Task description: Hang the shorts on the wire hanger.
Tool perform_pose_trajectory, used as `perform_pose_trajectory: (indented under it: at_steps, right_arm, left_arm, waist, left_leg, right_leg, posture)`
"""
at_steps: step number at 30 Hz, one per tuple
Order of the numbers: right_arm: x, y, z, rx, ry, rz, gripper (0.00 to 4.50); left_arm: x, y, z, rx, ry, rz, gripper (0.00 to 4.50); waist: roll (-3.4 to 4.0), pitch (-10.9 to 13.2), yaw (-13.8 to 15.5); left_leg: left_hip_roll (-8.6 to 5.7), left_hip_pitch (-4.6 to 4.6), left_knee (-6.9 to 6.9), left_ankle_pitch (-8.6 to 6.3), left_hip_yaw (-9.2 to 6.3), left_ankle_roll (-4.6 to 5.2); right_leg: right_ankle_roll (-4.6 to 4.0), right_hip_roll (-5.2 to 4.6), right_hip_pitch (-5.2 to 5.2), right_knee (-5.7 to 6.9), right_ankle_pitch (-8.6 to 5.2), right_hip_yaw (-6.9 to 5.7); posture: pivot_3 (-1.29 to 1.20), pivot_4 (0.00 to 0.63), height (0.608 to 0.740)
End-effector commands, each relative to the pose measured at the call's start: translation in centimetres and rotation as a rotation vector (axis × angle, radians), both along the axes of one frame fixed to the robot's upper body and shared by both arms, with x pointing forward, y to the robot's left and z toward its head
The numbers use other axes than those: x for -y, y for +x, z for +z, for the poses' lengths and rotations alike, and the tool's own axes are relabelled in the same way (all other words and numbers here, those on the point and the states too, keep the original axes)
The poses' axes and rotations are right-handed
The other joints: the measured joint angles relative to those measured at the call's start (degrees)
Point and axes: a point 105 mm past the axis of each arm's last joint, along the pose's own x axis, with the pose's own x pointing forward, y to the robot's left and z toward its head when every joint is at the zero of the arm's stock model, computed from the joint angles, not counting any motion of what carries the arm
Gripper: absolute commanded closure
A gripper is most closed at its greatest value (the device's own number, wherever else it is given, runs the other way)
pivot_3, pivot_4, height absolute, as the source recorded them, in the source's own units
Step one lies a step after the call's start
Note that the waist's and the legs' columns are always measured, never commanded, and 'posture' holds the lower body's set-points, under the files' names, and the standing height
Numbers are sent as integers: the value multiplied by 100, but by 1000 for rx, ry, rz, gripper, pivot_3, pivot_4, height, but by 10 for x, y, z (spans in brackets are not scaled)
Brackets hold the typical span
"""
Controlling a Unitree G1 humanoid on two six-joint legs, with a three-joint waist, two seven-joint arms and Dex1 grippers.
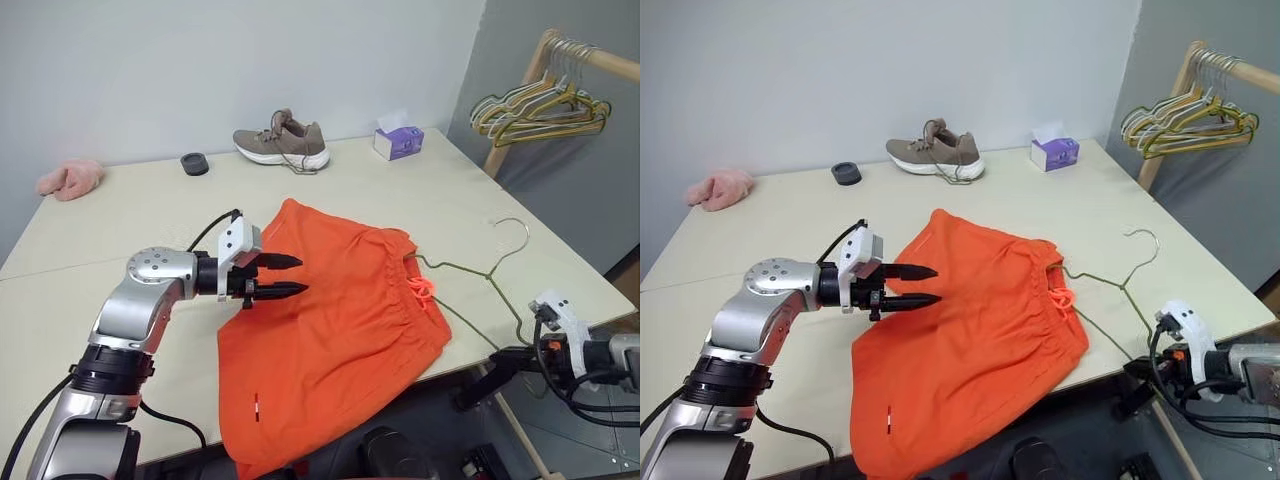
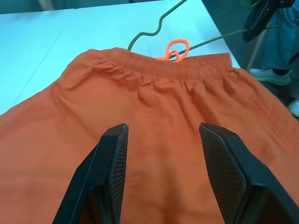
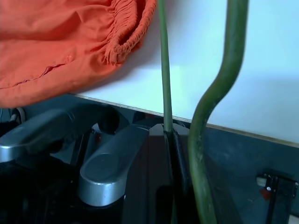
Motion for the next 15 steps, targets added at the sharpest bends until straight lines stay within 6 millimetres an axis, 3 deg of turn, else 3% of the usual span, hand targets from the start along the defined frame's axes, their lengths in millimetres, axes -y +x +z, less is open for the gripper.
perform_pose_trajectory:
  at_steps: [1,4,8,15]
  right_arm:
    - [-4,10,11,9,16,51,4500]
    - [-4,14,5,-34,9,51,4500]
    - [-5,35,-10,-126,40,-35,4500]
    - [-19,62,-8,-153,147,-114,4500]
  left_arm:
    - [-11,8,14,82,-1,64,1962]
    - [-14,13,15,100,0,93,1962]
    - [-19,15,14,134,24,108,1962]
    - [-21,15,13,151,21,131,1962]
  waist:
    - [0,0,-3]
    - [-1,0,11]
    - [-2,2,9]
    - [0,1,106]
  left_leg:
    - [0,1,0,0,2,0]
    - [1,0,-1,0,0,0]
    - [0,-1,0,0,5,0]
    - [2,-6,-2,0,-3,0]
  right_leg:
    - [0,0,0,0,0,2]
    - [0,1,-1,0,0,0]
    - [2,0,-4,1,2,8]
    - [4,-1,-7,2,3,1]
  posture:
    - [-285,36,740]
    - [-278,37,740]
    - [-248,31,740]
    - [-223,24,740]
